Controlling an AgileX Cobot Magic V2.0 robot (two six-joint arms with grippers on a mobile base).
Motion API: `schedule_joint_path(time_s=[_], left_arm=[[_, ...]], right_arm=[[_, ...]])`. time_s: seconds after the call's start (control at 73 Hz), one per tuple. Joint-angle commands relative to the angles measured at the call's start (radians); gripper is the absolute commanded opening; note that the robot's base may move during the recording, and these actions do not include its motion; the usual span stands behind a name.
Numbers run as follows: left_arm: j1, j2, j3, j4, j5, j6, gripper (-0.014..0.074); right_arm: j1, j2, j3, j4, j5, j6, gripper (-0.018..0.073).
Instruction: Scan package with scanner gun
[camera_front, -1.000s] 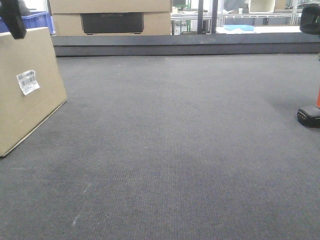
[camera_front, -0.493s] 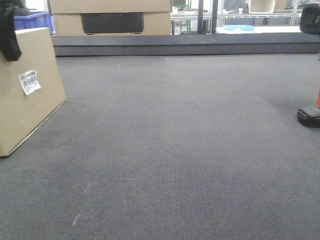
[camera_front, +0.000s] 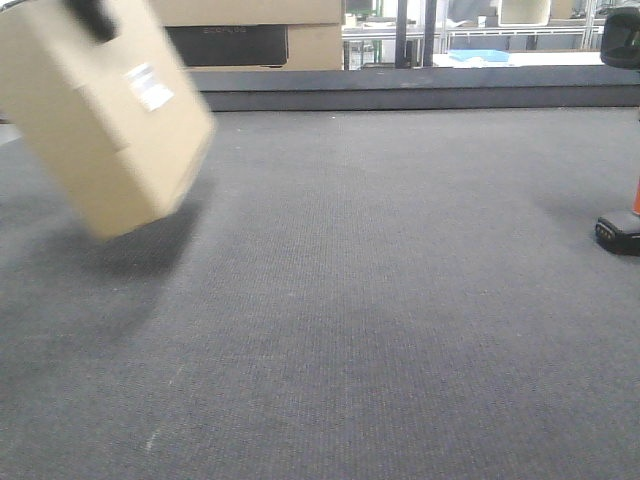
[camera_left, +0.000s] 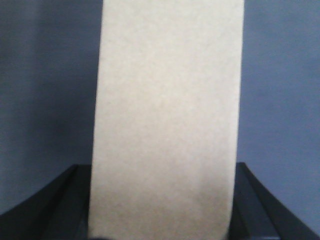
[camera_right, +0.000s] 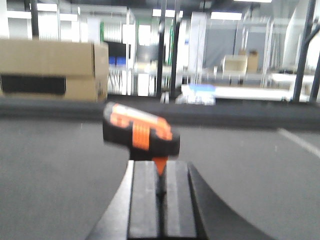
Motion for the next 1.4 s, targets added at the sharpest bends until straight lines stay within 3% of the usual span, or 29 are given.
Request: schedule_joint_path(time_s=[0.0,0.301,0.576,0.713,0.795,0.877,1.014,1.22,1.288,1.384], left_arm=[[-0.05,-0.006,-0.009,-0.059,-0.048,-0.038,-0.0111],[-0.241,0.053,-0.007,-0.061,-0.169,-0.138,-0.0111],[-0.241,0.074,-0.007,-0.055,-0.183,-0.146,-0.0111],[-0.233,0.078,-0.007,-0.037,-0.181,-0.146,-0.0111],[-0.233,0.078,-0.005,-0.037,-0.181,-0.146,-0.0111],[-0.233,0.078,-0.005,-0.037,-0.181,-0.146,-0.0111],[-0.233,0.078,-0.005,-0.035,-0.181,-0.146,-0.0111],[-0.233,0.078,-0.005,-0.035,-0.181,-0.146,-0.0111],[-0.233,0.078,-0.005,-0.033,-0.181,-0.146,-0.0111],[-0.233,0.078,-0.005,-0.033,-0.183,-0.146,-0.0111]], right_arm=[[-0.004,-0.003,-0.001,0.001,-0.038,-0.003,-0.0154],[-0.004,0.006,-0.122,0.01,0.211,-0.003,-0.0154],[-0.004,0.253,-0.249,0.01,0.248,-0.003,-0.0154],[-0.004,0.372,-0.267,0.016,0.106,-0.003,-0.0154],[-0.004,0.431,-0.267,0.09,0.023,0.024,-0.0154],[-0.004,0.483,-0.267,0.14,0.003,0.024,-0.0154],[-0.004,0.571,-0.255,0.14,-0.02,0.024,-0.0154],[-0.004,0.724,-0.168,0.14,-0.303,0.084,-0.0159],[-0.004,0.768,-0.143,0.11,-0.384,0.145,-0.0159],[-0.004,0.832,-0.126,-0.012,-0.48,0.248,-0.0159]])
